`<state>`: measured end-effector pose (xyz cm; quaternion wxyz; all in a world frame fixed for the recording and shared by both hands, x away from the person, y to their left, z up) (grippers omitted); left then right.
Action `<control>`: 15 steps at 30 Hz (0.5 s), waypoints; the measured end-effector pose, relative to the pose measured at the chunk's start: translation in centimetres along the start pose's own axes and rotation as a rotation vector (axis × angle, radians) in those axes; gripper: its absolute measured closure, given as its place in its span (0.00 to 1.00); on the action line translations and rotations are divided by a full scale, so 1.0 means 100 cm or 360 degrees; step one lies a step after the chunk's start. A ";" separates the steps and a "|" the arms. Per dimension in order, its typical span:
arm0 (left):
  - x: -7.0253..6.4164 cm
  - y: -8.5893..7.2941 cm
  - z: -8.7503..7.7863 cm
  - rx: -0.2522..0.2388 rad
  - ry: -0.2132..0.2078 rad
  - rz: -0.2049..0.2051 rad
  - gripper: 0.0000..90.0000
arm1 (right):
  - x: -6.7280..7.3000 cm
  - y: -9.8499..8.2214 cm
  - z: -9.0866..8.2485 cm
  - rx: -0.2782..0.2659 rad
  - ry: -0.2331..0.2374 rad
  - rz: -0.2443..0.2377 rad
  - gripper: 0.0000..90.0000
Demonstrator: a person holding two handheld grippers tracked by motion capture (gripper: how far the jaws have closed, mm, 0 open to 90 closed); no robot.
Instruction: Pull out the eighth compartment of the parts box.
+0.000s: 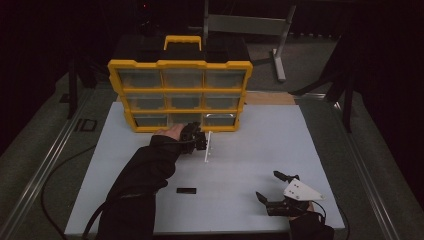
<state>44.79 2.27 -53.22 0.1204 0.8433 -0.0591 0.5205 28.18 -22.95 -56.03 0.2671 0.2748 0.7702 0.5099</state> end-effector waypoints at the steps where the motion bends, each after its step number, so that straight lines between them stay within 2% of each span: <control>1: 0.000 0.000 -0.001 -0.0002 0.0000 0.0000 0.84 | 0.000 0.000 0.000 -0.0001 -0.0001 -0.0004 0.10; 8: -0.004 0.002 -0.006 -0.0004 0.0009 0.0012 0.84 | 0.000 0.000 0.000 -0.0002 -0.0003 -0.0006 0.10; 15: -0.005 0.005 -0.010 -0.0012 0.0008 -0.0010 0.84 | 0.000 0.000 0.000 0.0002 -0.0006 -0.0011 0.10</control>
Point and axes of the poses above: each handheld gripper's, and its own axes: z roughly forward along the jaws, y roughly out of its top, x roughly to its left, the point moved 8 cm from there along z, roughly forward along the jaws, and after that the axes turned 4 degrees about -x, right-handed, at the moved point
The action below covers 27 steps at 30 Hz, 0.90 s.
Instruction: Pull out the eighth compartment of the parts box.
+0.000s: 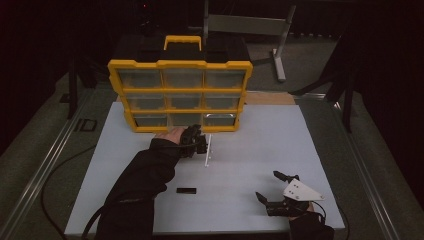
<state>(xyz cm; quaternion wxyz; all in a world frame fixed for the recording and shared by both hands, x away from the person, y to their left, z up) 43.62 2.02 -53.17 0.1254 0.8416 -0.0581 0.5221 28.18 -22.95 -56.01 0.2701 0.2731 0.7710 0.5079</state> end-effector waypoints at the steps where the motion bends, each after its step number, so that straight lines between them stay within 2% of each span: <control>1: -0.001 0.000 -0.001 0.0006 -0.0002 0.0004 0.84 | 0.000 0.000 0.000 0.0000 0.0000 0.0001 0.10; 7: -0.004 0.001 -0.004 0.0004 0.0011 0.0023 0.84 | 0.001 0.000 0.000 0.0001 0.0003 0.0000 0.10; 27: -0.009 0.004 -0.013 -0.0007 0.0011 -0.0011 0.84 | 0.001 0.001 0.000 -0.0002 0.0003 -0.0002 0.10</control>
Point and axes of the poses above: each handheld gripper's, and its own axes: z roughly forward along the jaws, y roughly out of its top, x roughly to its left, the point moved 8 cm from there along z, roughly forward along the jaws, and after that the axes turned 4 degrees about -x, right-handed, at the moved point
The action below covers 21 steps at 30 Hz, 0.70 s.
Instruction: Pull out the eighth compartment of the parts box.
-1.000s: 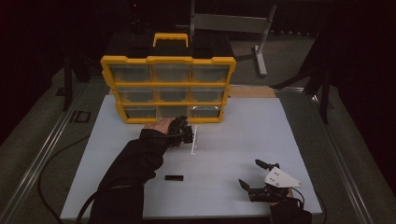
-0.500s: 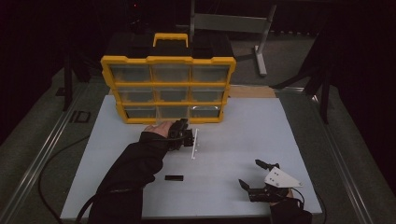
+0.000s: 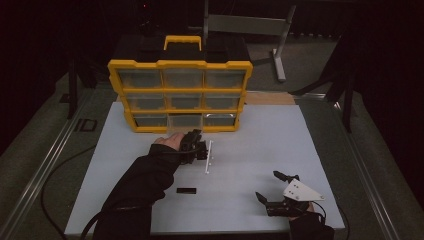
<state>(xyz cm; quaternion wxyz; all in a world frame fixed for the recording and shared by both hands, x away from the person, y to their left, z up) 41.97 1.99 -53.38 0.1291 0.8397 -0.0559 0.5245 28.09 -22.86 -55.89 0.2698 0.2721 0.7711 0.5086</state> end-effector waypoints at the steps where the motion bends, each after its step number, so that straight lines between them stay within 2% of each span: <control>1: 0.000 0.000 0.000 0.0003 0.0001 0.0006 0.84 | 0.000 0.000 0.000 0.0000 -0.0001 0.0000 0.10; 21: -0.004 0.002 -0.004 0.0008 -0.0002 0.0024 0.84 | 0.000 0.000 0.000 0.0000 -0.0002 0.0005 0.10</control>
Point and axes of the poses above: each handheld gripper's, and its own axes: z roughly forward along the jaws, y roughly out of its top, x roughly to its left, the point moved 8 cm from there along z, roughly forward along the jaws, and after that the axes turned 4 degrees about -x, right-handed, at the moved point
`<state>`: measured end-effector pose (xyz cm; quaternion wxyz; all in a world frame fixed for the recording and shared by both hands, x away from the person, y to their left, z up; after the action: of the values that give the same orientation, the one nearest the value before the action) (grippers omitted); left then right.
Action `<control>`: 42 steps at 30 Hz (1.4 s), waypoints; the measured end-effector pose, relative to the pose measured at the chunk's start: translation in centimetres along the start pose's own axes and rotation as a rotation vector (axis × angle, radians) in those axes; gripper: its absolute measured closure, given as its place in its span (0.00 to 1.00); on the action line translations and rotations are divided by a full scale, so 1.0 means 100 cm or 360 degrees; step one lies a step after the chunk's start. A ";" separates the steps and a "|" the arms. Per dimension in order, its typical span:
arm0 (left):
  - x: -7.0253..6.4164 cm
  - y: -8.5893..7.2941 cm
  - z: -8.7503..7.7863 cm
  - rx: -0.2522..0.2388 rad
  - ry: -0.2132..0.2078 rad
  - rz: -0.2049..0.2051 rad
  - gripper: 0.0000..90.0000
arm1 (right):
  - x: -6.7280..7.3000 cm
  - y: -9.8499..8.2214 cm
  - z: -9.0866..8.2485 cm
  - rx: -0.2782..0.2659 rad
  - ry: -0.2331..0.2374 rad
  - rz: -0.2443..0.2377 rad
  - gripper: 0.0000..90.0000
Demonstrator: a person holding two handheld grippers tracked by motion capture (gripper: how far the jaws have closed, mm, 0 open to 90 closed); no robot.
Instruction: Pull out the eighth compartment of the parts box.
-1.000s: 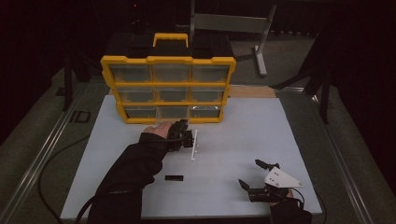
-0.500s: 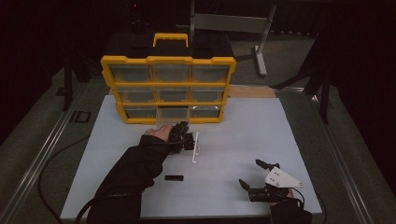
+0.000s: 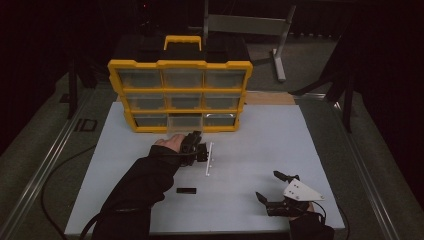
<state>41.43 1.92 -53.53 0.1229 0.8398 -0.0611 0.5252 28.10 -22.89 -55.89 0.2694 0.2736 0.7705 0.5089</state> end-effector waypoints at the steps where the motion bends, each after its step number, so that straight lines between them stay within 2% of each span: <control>1: 0.000 0.000 -0.001 0.0002 -0.0001 0.0008 0.84 | 0.000 0.000 0.000 0.0000 0.0001 0.0001 0.10; 15: -0.001 0.000 -0.002 0.0000 0.0015 0.0010 0.84 | 0.000 0.000 0.000 0.0003 -0.0002 0.0001 0.10; 27: -0.002 -0.001 -0.004 0.0006 0.0004 0.0045 0.84 | 0.000 0.000 0.000 0.0002 0.0001 -0.0002 0.10; 42: 0.000 0.001 -0.003 -0.0004 -0.0016 0.0031 0.83 | 0.001 0.000 0.001 0.0005 0.0000 -0.0006 0.10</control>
<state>41.14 1.93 -53.42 0.1186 0.8417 -0.0705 0.5220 28.09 -22.82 -55.96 0.2698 0.2724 0.7719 0.5071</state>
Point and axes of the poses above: each handheld gripper's, and its own axes: z roughly forward along the jaws, y roughly out of its top, x roughly to its left, the point moved 8 cm from there along z, roughly forward along the jaws, and after that the axes turned 4 degrees about -x, right-handed, at the moved point
